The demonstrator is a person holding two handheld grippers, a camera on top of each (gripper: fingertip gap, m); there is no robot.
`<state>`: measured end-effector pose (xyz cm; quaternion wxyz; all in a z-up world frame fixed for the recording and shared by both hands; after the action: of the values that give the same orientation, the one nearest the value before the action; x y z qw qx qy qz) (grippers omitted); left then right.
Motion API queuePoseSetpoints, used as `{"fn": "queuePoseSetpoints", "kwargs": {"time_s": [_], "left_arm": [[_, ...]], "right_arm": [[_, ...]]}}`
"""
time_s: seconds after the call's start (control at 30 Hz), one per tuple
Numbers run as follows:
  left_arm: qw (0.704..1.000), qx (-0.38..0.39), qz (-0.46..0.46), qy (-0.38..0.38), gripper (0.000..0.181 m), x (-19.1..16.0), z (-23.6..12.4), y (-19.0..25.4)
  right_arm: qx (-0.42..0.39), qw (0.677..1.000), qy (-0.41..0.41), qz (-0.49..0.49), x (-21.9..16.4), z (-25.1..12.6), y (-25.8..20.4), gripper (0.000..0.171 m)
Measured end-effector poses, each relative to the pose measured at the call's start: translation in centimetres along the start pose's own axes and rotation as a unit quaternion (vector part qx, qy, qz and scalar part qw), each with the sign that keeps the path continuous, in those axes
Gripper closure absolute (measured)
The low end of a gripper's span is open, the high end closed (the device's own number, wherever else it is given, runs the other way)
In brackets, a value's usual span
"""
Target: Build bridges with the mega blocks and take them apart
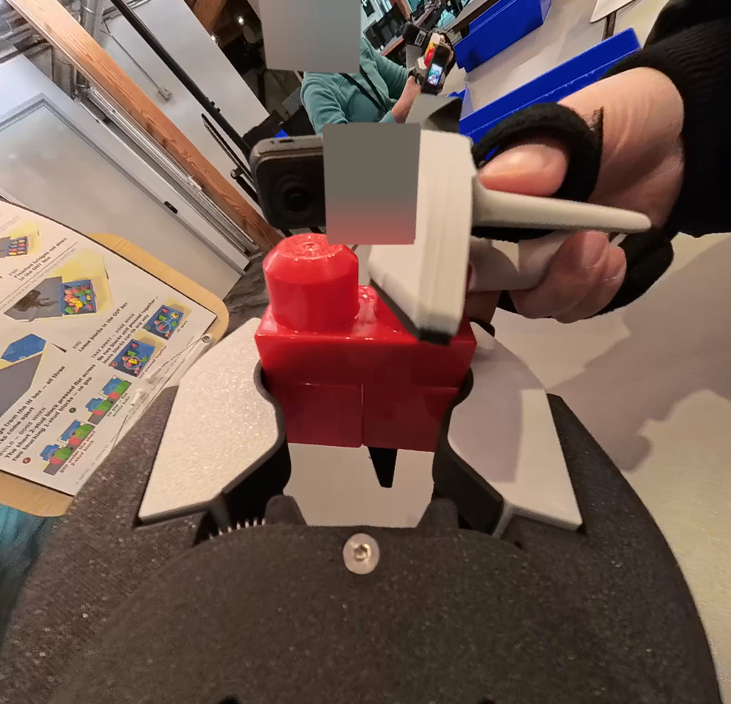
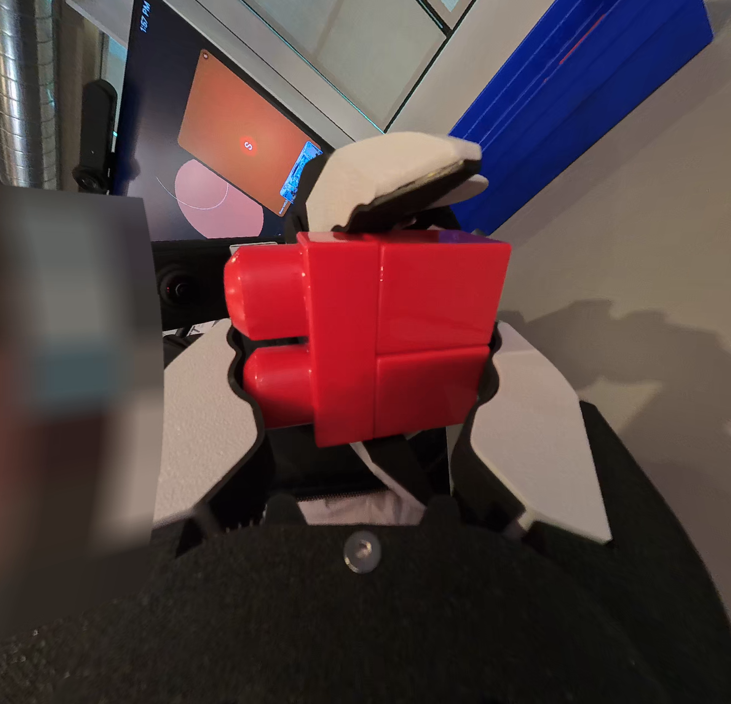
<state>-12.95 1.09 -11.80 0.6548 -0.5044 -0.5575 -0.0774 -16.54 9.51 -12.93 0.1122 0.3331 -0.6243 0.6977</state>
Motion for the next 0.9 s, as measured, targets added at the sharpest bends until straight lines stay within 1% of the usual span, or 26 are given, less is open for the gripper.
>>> {"fn": "queuePoseSetpoints", "kwargs": {"time_s": [0.07,0.13,0.23,0.27,0.3,0.4,0.47,0.5,0.53,0.67,0.9], "left_arm": [[1.000,-0.004,0.001,0.003,0.091,0.1,-0.1,0.1],[1.000,0.006,0.002,-0.002,0.090,0.0,0.0,-0.1],[1.000,0.008,0.011,0.007,0.091,0.5,-0.4,-0.1],[1.000,0.004,0.008,0.013,0.091,0.6,-0.5,0.1],[1.000,0.000,0.002,0.024,0.091,0.8,-0.6,0.1],[0.999,-0.015,-0.009,0.035,0.091,0.8,-0.8,0.4],[0.999,-0.024,-0.014,0.034,0.091,0.7,-0.7,0.6],[0.999,-0.029,-0.015,0.030,0.091,0.6,-0.5,0.8],[0.999,-0.024,-0.009,0.031,0.091,0.6,-0.5,0.8],[0.999,-0.026,-0.022,0.033,0.091,0.6,-0.5,0.6],[0.999,-0.024,-0.014,0.030,0.091,0.3,-0.5,0.8]], "right_arm": [[0.003,1.000,-0.006,0.000,0.0,0.0,0.0,0.057],[-0.001,1.000,0.012,-0.008,0.1,0.1,0.0,0.057],[0.038,0.999,0.026,-0.008,0.0,0.2,-0.2,0.054],[0.041,0.999,0.025,-0.003,-0.1,0.2,-0.2,0.038],[0.037,0.999,0.024,0.001,0.0,0.1,-0.1,0.031],[0.042,0.998,0.052,0.006,0.8,-0.6,-0.2,0.037],[0.052,0.998,0.048,0.006,1.3,-0.7,-0.6,0.053],[0.051,0.998,0.039,0.008,1.4,-0.6,-0.7,0.054],[0.043,0.998,0.035,0.007,1.5,-0.5,-0.7,0.063],[0.041,0.998,0.042,0.022,1.7,-0.5,-0.5,0.067],[0.026,0.999,0.019,0.007,1.6,-0.5,-0.5,0.067]]}}
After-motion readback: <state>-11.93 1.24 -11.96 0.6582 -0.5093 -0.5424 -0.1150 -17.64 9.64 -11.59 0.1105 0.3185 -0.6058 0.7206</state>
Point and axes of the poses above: each gripper's, where its closed fingertips meet, z out along the fingers, x out of its top, y = z × x across the jaws, the point moved 9 cm from there along -z, back along the fingers, and after that the axes turned 2 degrees about y, right-handed, at the moved point
